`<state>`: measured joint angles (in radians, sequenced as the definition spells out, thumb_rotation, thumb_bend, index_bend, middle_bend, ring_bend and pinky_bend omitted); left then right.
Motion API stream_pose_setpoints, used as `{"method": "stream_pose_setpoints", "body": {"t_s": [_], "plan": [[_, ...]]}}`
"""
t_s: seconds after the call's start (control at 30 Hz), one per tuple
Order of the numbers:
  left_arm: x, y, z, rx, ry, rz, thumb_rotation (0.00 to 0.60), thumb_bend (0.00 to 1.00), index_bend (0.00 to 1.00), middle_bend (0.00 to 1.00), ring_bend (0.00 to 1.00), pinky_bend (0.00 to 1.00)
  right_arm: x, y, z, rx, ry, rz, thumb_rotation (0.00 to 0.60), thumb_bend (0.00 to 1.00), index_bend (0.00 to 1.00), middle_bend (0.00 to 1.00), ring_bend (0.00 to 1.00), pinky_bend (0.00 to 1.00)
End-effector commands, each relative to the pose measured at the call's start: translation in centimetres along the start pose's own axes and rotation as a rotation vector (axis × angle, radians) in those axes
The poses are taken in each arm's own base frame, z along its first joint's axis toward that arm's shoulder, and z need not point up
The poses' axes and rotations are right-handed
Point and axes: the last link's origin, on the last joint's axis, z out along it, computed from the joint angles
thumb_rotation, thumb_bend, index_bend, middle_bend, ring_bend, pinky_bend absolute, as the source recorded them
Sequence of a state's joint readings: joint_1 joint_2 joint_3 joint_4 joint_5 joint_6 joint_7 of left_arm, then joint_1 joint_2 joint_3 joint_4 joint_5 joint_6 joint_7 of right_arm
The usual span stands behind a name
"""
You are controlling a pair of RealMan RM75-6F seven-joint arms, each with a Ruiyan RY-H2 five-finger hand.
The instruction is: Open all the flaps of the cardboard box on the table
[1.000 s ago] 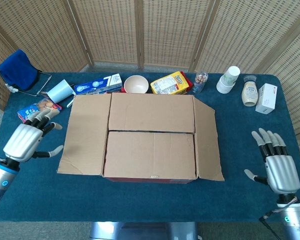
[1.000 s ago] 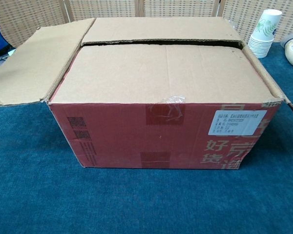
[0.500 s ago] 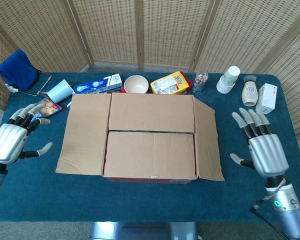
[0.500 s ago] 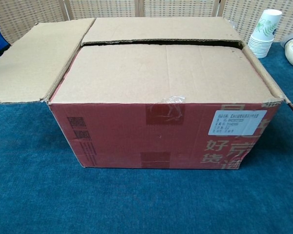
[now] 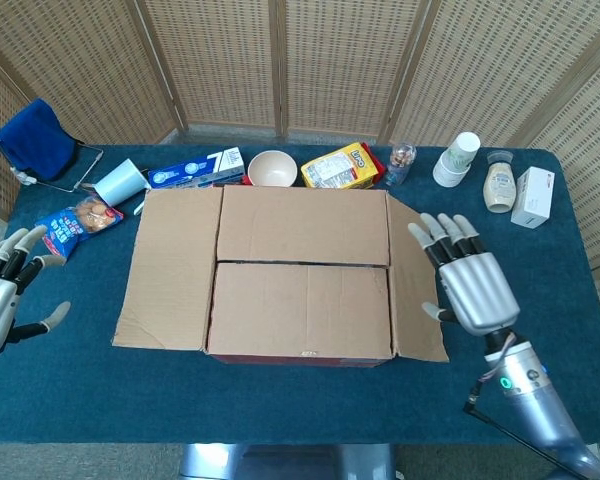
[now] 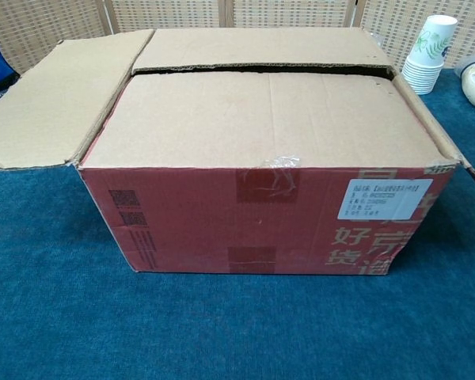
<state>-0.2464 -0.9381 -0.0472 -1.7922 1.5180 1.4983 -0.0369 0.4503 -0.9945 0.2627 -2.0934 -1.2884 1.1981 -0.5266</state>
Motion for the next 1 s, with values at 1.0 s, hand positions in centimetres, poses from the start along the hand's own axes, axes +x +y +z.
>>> {"method": "stream_pose_setpoints", "body": {"t_s": [1.0], "plan": [[-1.4, -2.4, -2.7, 0.071, 0.035, -0.068, 0.536, 0.11, 0.29, 0.05, 0.06, 0.11, -2.5, -4.1, 5.3, -0.002, -0.066, -0.014, 0.600, 0.12, 0.00, 0.00, 0.00, 0.06]]}}
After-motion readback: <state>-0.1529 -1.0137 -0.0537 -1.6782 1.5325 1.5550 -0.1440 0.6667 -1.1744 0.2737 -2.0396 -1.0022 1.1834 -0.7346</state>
